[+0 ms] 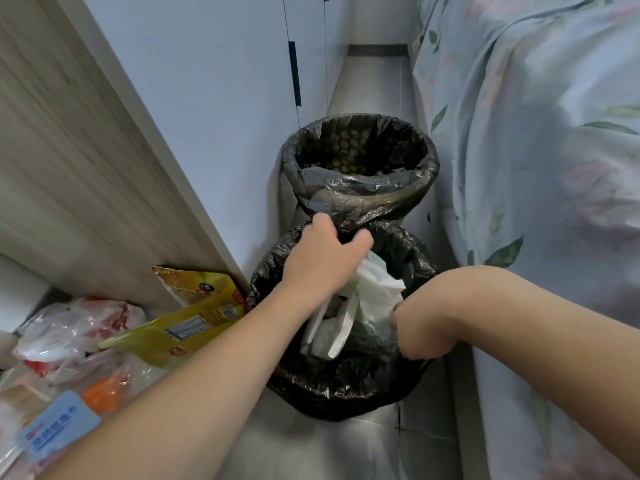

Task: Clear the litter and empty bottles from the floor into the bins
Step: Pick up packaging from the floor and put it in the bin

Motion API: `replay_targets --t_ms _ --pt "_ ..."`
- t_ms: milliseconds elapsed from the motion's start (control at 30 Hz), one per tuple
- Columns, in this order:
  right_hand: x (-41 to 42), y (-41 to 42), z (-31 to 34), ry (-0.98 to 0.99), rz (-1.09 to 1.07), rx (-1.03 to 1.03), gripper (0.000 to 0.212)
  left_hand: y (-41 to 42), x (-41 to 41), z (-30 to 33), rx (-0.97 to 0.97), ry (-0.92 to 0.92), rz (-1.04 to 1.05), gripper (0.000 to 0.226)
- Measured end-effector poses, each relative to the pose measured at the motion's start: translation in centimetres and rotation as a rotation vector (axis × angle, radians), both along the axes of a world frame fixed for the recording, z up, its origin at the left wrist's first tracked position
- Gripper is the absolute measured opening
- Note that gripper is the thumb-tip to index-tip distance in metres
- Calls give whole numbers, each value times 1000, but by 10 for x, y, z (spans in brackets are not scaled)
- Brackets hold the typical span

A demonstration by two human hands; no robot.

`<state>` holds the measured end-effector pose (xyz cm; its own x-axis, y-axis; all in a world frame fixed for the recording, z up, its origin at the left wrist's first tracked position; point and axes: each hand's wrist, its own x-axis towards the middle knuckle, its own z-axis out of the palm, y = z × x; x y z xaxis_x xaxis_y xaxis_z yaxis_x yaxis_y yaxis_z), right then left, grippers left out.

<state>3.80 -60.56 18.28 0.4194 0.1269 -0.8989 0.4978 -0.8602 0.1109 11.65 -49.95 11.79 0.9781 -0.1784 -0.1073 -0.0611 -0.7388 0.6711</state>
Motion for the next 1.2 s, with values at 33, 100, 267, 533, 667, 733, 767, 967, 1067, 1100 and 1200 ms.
replay_targets --t_ms 33,100,267,533,667,733,767,967,1067,1100,1200 --pt "0 0 1 2 7 8 39 -1 -2 -4 9 -10 -108 37" --pt "-2 2 -3 -30 -102 23 39 -1 -5 -13 100 108 -320 31" --pt "-3 4 -4 56 -8 -42 38 -3 2 -35 429 406 -500 36" --pt "-2 4 -8 -32 -272 20 37 -17 -7 -91 1223 209 -487 77" --pt "-3 5 -13 -63 71 56 37 -19 -7 -107 1217 449 -492 73" --pt "-7 8 -16 -60 -168 15 38 -15 -4 -110 1214 447 -533 70" --pt "-5 9 -14 -27 -120 14 38 -13 -3 -108 1201 442 -550 69" --pt "6 0 -8 -220 -207 93 34 6 -7 -59 1003 338 -651 50" --pt "9 0 -8 -400 -264 206 21 32 -21 -15 891 87 -645 37" --pt "9 0 -9 -469 -305 257 20 42 -27 0 865 -18 -635 34" --pt "2 15 -5 -622 -381 376 31 92 -46 34 733 -370 -561 30"
